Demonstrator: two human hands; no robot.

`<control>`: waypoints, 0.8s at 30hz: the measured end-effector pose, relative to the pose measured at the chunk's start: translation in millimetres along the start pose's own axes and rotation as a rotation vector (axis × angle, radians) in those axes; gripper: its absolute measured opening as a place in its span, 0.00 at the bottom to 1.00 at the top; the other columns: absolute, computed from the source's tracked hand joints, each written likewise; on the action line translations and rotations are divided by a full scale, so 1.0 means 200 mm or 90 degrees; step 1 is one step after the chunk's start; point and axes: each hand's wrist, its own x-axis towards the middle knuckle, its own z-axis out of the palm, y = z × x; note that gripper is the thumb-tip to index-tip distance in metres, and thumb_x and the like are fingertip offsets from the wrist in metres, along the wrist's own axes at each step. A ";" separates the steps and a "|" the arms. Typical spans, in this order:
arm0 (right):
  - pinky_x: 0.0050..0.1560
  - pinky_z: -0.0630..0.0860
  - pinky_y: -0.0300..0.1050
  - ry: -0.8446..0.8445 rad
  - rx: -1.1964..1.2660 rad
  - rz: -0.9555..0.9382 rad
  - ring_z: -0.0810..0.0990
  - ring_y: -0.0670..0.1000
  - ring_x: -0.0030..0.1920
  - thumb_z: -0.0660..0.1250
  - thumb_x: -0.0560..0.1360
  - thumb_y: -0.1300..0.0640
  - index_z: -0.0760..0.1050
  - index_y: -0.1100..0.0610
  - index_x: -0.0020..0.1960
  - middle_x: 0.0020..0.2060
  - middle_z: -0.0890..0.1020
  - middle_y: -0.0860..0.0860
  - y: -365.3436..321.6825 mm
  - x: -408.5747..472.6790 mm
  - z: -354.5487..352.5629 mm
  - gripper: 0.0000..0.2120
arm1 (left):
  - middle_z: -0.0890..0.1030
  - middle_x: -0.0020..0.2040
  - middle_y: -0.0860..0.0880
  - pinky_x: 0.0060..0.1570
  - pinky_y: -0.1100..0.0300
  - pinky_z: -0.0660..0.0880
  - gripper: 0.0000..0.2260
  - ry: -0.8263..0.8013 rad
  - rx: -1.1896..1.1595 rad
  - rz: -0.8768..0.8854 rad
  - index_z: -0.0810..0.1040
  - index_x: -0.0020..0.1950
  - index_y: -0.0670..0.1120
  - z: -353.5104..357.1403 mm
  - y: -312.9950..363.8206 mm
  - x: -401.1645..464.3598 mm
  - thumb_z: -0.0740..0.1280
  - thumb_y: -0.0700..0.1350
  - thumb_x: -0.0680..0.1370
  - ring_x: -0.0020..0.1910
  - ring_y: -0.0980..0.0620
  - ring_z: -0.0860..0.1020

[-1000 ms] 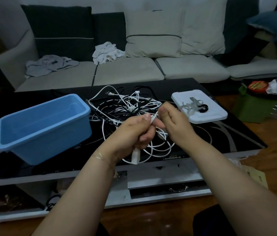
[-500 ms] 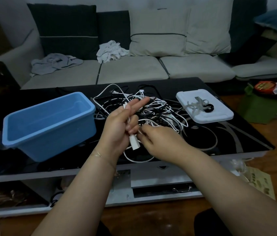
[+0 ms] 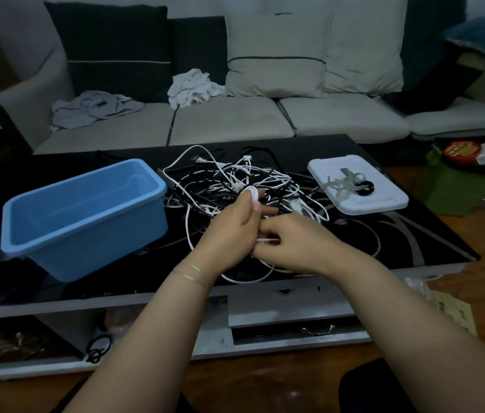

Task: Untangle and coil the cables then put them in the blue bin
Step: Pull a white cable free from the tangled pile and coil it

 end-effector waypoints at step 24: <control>0.29 0.65 0.38 0.158 0.382 0.030 0.67 0.40 0.25 0.61 0.80 0.51 0.72 0.50 0.42 0.23 0.72 0.41 0.24 0.08 0.00 0.09 | 0.85 0.44 0.49 0.18 0.70 0.57 0.19 -0.199 -0.918 -0.083 0.82 0.52 0.40 -0.09 0.03 -0.02 0.54 0.48 0.80 0.16 0.61 0.63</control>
